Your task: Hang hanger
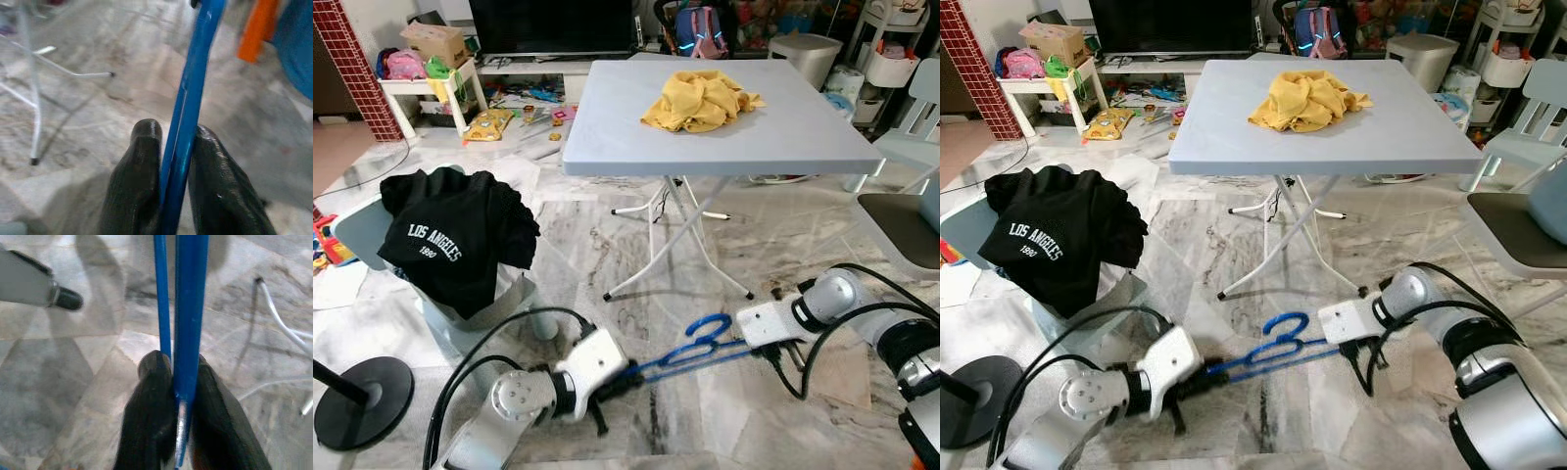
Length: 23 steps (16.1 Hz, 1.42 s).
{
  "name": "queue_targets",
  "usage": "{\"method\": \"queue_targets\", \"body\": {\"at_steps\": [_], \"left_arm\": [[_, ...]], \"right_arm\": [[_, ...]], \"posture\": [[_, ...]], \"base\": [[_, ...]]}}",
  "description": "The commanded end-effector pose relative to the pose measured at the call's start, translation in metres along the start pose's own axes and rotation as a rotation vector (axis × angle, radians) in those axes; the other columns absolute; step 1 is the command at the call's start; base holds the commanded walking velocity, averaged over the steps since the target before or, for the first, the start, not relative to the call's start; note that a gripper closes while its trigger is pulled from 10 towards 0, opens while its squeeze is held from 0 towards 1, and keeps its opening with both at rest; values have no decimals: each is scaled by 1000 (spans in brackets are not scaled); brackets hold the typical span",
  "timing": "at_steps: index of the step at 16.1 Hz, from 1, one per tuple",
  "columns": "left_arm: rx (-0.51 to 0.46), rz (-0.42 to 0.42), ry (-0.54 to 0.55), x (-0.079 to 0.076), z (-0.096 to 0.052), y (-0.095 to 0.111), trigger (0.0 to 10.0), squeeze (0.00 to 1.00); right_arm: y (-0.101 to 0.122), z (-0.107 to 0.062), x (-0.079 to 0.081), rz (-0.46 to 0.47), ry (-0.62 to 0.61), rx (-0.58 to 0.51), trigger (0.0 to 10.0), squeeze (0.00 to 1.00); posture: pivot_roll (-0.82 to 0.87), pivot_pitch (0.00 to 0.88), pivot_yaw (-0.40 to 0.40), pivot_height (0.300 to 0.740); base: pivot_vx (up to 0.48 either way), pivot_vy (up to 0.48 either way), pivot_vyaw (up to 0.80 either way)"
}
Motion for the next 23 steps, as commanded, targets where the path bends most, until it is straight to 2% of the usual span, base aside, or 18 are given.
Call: {"method": "queue_targets", "body": {"at_steps": [1, 3, 6, 8, 10, 11, 12, 13, 15, 17, 18, 20, 21, 22, 23], "left_arm": [[-54, 5, 94, 19, -4, 12, 10000, 1000], [-101, -14, 121, 23, -6, 21, 10000, 1000], [-87, 28, 125, 24, -12, 21, 10000, 1000], [-87, 30, 169, 29, -17, 20, 10000, 1000], [-104, 0, 249, 33, -20, 20, 10000, 1000], [-119, -54, 353, 36, -21, 18, 10000, 1000], [-127, -89, 453, 39, -22, 16, 10000, 1000], [-135, -103, 482, 39, -22, 16, 10000, 1000], [-139, -185, 639, 44, -27, 12, 10000, 1000], [-116, -307, 789, 53, -35, -1, 10000, 1000], [-111, -343, 820, 56, -37, -4, 10000, 1000], [-80, -417, 919, 66, -47, -18, 10000, 1000], [-58, -440, 962, 71, -51, -25, 10000, 1000], [-56, -459, 974, 72, -52, -27, 10000, 1000], [-60, -468, 981, 73, -52, -26, 10000, 1000]], "right_arm": [[-2, -7, -18, 52, -126, 10, 0, 0], [-3, -7, -27, 74, -217, 19, 0, 0], [-9, -6, -29, 44, -273, 61, 0, 0], [-16, -6, -32, 76, -330, 90, 0, 0], [-23, -5, -34, 147, -387, 97, 0, 0], [-25, -2, -33, 254, -418, 46, 0, 0], [-24, 3, -31, 399, -444, -31, 0, 0], [-24, 5, -30, 443, -456, -56, 0, 0], [-27, 20, -18, 743, -476, -182, 0, 0], [-31, 35, -6, 1132, -511, -314, 0, 0], [-33, 36, -6, 1189, -542, -336, 0, 0], [-39, 36, -7, 1384, -657, -389, 0, 0], [-43, 35, -5, 1479, -719, -399, 627, 0], [-47, 33, -2, 1529, -769, -392, 7882, 0], [-53, 28, 1, 1555, -856, -362, 10000, 0]], "posture": [[-67, 0, 1, 740], [-69, 0, 2, 740], [-65, 0, 3, 740], [-59, 0, 0, 740], [-56, 0, -1, 740], [-54, 0, -6, 740], [-52, 0, -11, 740], [-52, 0, -11, 740], [-55, 0, -14, 740], [-62, 0, -9, 740], [-64, 0, -6, 740], [-74, 0, 6, 740], [-76, 0, 9, 740], [-79, 0, 12, 740], [-82, 0, 13, 740]], "base": [[0, 0, 0], [0, 0, 0], [0, 0, 0], [0, 0, 0], [0, 0, 0], [0, 0, 0], [0, 0, 0], [0, 0, 0], [0, 0, 0], [0, 0, 0], [0, 0, 0], [0, 0, 0], [0, 0, 0], [0, 0, 0], [0, 0, 0]]}}
Point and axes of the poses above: a point about 5 cm out from each wrist's last joint towards the gripper, its own z axis pointing out of the wrist towards the gripper, its own y axis along the axis of the wrist's last joint, x = y × z, the point moved 4 cm from there along z, pointing out of the wrist towards the gripper, and after that the axes turned 11 degrees about z, right-handed, at the moved point
